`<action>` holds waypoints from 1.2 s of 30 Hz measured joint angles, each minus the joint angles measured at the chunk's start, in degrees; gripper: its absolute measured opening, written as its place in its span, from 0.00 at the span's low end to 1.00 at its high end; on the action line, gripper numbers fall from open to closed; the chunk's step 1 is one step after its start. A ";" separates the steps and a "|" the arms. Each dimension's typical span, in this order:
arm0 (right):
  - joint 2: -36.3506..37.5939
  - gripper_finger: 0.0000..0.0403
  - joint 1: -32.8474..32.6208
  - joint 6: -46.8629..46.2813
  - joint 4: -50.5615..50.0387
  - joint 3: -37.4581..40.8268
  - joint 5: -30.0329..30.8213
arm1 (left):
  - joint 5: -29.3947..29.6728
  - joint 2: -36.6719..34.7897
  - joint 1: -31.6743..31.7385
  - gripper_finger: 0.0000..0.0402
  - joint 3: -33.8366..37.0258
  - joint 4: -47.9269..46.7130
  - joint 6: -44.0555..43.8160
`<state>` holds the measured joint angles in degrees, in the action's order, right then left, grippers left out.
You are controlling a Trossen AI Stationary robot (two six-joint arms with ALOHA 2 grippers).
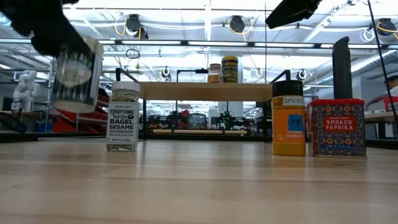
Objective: Shelf spices
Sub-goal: Remove the golden seasoning bottle from the shelf
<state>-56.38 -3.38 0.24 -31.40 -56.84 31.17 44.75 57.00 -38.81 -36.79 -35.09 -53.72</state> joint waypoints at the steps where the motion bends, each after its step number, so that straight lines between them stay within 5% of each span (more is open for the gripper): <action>1: 0.00 0.68 0.00 -0.01 -0.01 0.00 -0.01 | 0.17 0.01 0.00 0.72 0.98 1.17 0.01; 8: 0.00 0.68 0.00 -0.03 -0.02 0.00 0.01 | 0.96 1.37 0.02 0.72 5.80 6.20 0.07; 36: 0.00 0.68 0.02 -0.03 -0.04 0.00 0.01 | 4.14 15.03 0.02 0.74 6.13 15.37 1.71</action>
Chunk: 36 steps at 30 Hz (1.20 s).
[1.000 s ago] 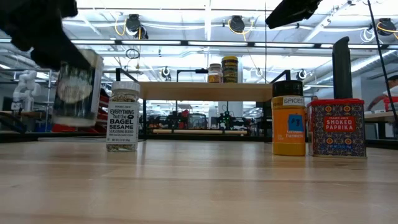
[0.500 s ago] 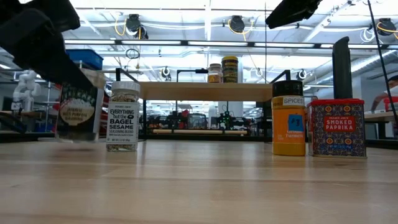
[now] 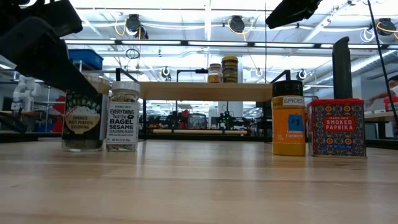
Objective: Shelf spices
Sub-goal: Remove the golden seasoning bottle from the shelf, then remove the yellow seasoning bottle from the shelf
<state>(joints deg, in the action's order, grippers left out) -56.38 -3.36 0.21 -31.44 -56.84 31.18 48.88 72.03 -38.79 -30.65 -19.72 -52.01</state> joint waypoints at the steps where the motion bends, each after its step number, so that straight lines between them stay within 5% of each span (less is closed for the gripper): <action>1: 0.00 0.68 0.00 0.00 0.00 0.00 0.00 | 0.01 0.00 0.00 0.75 0.00 -0.03 0.01; 9: 0.00 0.68 0.00 -0.82 0.02 0.00 0.00 | 0.53 0.02 0.00 0.93 0.00 0.58 0.00; 18: -1.40 0.68 3.18 2.24 8.26 -0.11 -2.88 | 0.62 -1.64 0.02 0.96 0.00 4.62 2.98; 30: -5.22 0.70 27.00 12.44 18.76 -0.11 -33.72 | 0.52 -5.03 0.00 0.96 -0.09 5.92 4.94; 36: -9.14 0.78 36.02 13.14 23.03 -0.11 -44.15 | 0.52 -6.39 0.02 0.96 -0.09 5.92 5.43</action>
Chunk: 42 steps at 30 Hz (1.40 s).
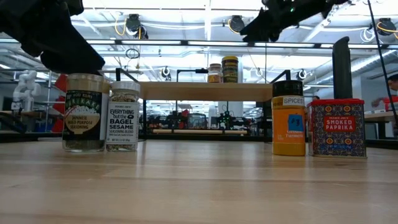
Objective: Shelf spices
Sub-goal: Remove the yellow seasoning bottle from the shelf
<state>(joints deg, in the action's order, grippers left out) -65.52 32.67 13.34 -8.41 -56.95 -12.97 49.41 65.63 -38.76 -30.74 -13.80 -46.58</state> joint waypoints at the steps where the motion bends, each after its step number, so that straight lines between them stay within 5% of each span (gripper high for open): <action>1: -0.89 0.79 1.15 0.00 1.02 0.00 -1.79 | 0.00 -0.32 -0.02 0.96 0.00 0.04 0.51; 11: -7.63 0.80 6.53 -0.55 7.38 0.02 -11.56 | 0.85 -3.66 -0.02 0.96 -1.75 -0.29 6.64; 42: -16.27 0.83 8.65 -1.22 14.17 0.02 -17.43 | 4.75 -5.47 0.00 0.96 -3.98 -0.22 12.88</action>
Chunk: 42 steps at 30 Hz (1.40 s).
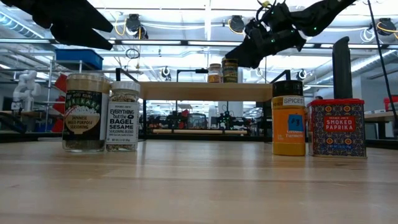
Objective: Shelf spices
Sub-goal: Remove the yellow seasoning bottle from the shelf
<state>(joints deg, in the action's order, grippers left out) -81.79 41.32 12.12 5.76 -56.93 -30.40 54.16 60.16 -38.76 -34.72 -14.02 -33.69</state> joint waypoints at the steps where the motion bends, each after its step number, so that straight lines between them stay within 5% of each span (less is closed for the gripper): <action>1: -0.14 0.83 0.00 0.00 -0.03 0.00 0.02 | 0.02 0.00 0.00 0.96 0.00 -0.01 0.00; 7: -0.41 0.81 0.00 0.06 0.11 0.00 0.01 | 0.07 0.00 0.00 0.96 0.01 -0.22 0.00; 24: 0.14 0.57 -0.13 -1.14 -0.51 0.01 0.26 | 0.23 0.02 0.00 0.96 0.07 -0.25 0.02; 42: 11.66 0.56 -1.90 -4.77 -7.94 0.02 0.38 | 1.73 0.02 0.00 0.96 0.09 -0.59 0.07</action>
<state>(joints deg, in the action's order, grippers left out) -70.12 39.42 7.35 -2.18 -56.90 -30.02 55.88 60.18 -38.76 -34.63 -14.61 -33.63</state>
